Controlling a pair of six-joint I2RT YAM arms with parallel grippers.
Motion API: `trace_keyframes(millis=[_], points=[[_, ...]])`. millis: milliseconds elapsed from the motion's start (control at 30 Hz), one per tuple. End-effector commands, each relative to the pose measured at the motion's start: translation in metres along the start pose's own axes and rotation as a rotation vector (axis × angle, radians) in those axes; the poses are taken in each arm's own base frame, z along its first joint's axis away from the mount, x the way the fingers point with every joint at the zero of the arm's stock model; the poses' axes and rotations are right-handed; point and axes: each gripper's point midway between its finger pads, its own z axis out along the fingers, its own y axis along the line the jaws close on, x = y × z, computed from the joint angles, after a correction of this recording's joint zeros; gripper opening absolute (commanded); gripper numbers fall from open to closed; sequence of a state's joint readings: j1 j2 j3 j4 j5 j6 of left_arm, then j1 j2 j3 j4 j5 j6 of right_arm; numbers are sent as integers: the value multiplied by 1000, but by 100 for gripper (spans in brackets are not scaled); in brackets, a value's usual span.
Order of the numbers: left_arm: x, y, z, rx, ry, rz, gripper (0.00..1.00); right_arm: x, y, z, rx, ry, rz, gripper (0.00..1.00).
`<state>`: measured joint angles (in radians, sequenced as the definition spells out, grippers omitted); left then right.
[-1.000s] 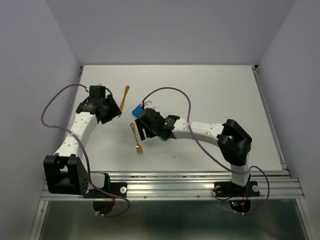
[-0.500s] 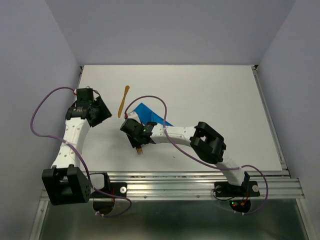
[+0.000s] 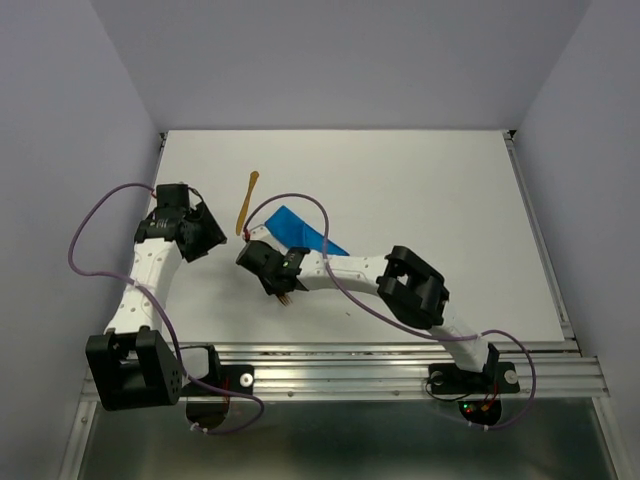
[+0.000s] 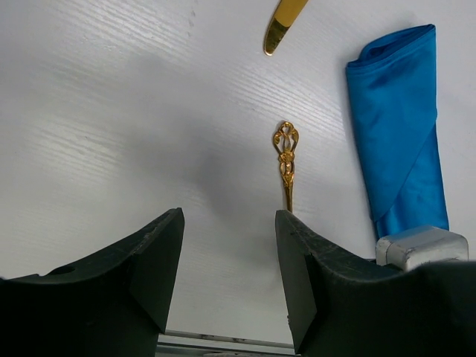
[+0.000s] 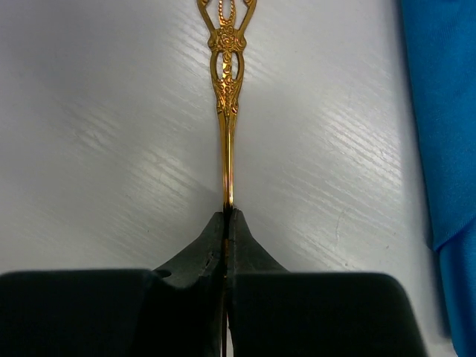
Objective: Fold the napkin into a case and place the utensils inside
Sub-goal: Pick up the fork from the center of the board, then insert the fork into the folded napkin.
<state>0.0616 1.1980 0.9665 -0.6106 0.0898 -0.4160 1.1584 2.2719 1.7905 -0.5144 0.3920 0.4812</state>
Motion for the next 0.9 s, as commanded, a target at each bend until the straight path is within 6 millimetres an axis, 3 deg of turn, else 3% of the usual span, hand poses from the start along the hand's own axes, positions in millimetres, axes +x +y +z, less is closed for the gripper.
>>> trace_keyframes(millis=[0,67,100,133,233,367,633,700,733,867], points=[[-3,-2,-3,29,-27,4,63,-20,-3,-15,-22,-75,-100,1],[-7,-4,-4,45,-35,1,63,-51,1,-52,-108,-186,-109,1],[-9,-5,-5,50,-38,1,63,-44,-8,-46,-91,-168,-127,1],[-14,-7,-7,58,-47,3,63,-52,-10,-62,-109,-199,-130,1],[-22,-15,-7,92,-54,14,63,-61,-25,-81,-98,-233,-171,1],[-26,-31,5,161,-7,21,63,-68,-62,-101,-58,-256,-161,1],[-30,-86,28,318,39,29,60,-33,-137,-91,51,-103,-167,1],[-26,-107,32,345,57,60,59,-25,-147,-85,69,-60,-174,1],[-23,-112,43,338,82,64,59,-19,-155,-81,77,-35,-173,1],[-23,-142,63,356,114,99,57,-9,-163,-73,70,12,-185,1]])
